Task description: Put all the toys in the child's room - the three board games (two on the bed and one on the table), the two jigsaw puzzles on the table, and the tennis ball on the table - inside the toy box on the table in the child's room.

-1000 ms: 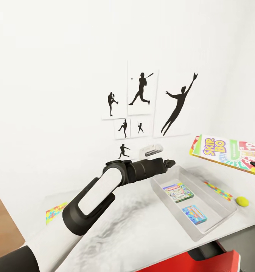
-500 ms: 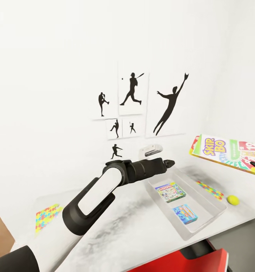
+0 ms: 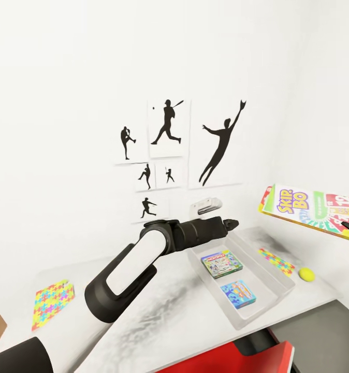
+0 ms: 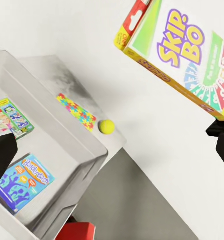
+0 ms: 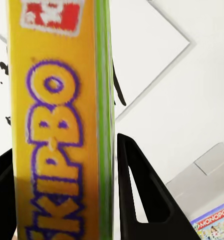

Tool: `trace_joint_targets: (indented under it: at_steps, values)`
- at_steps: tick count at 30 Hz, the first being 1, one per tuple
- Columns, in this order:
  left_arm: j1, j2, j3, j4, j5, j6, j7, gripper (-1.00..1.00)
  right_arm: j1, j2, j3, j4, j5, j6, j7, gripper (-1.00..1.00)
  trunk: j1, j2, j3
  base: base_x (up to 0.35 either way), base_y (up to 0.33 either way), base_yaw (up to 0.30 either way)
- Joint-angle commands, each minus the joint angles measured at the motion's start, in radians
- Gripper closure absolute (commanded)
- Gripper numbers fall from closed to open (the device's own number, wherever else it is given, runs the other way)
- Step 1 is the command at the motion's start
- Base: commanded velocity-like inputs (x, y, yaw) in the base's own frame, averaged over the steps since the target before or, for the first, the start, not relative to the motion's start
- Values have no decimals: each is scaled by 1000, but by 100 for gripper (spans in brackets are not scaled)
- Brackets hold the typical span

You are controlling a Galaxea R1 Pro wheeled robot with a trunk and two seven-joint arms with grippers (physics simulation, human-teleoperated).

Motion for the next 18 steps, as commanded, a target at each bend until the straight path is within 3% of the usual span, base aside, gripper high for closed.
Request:
trace_joint_targets:
  at_steps: [1,11,18]
  values:
    - [-1,0,0,-1,7,1,9,-100,0,0,-1,1,-2,8,2,100,0,-1,0,0,-42,11]
    - [0,0,0,-2,7,1,16,-100,0,2,-1,1,-2,7,2,100,0,-1,0,0,-20,10]
    - [1,2,2,-2,7,0,15,-100,0,10,0,1,-2,5,0,100,0,-1,0,0,-141,1]
